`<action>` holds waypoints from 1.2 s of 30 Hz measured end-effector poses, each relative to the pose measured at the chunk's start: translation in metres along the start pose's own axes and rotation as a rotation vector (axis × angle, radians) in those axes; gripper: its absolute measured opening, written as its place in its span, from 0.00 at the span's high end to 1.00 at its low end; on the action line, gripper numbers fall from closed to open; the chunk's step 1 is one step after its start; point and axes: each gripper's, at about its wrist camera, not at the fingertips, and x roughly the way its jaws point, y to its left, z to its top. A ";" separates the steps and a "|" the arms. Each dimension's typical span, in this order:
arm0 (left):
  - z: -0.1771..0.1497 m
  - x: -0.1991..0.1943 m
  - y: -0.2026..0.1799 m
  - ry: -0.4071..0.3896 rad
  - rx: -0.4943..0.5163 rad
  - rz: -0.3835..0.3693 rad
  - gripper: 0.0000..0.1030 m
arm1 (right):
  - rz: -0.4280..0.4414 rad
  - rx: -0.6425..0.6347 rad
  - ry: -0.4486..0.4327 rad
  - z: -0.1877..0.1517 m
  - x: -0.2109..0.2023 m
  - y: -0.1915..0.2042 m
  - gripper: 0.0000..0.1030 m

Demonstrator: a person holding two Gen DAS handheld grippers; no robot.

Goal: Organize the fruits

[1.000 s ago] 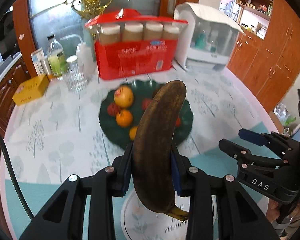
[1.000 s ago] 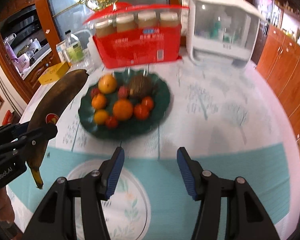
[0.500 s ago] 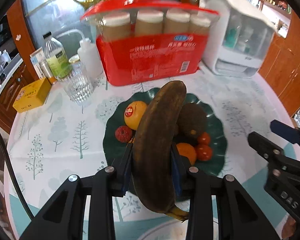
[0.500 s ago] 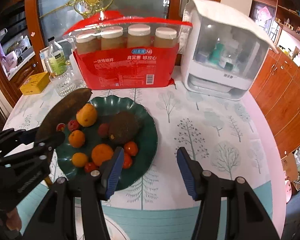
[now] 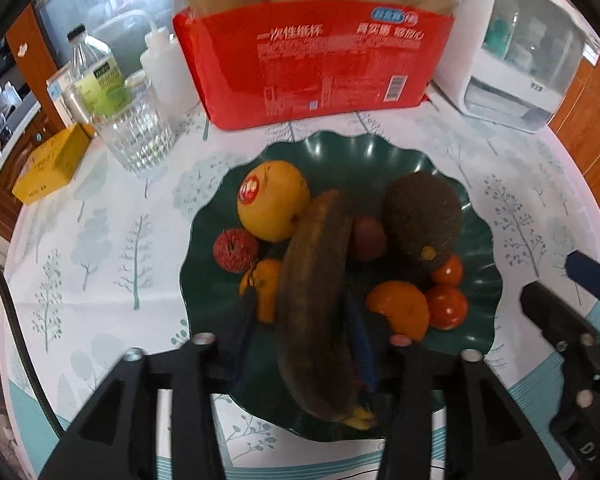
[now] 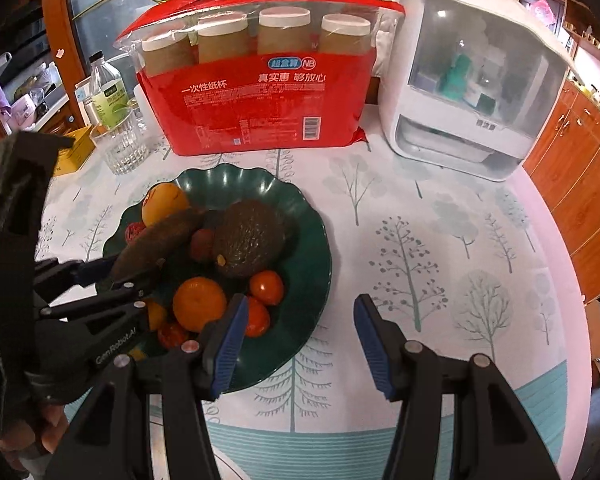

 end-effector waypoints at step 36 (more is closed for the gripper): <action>-0.118 -0.158 -0.003 -0.124 -0.077 -0.028 0.14 | 0.100 0.027 -0.036 -0.099 -0.115 -0.004 0.46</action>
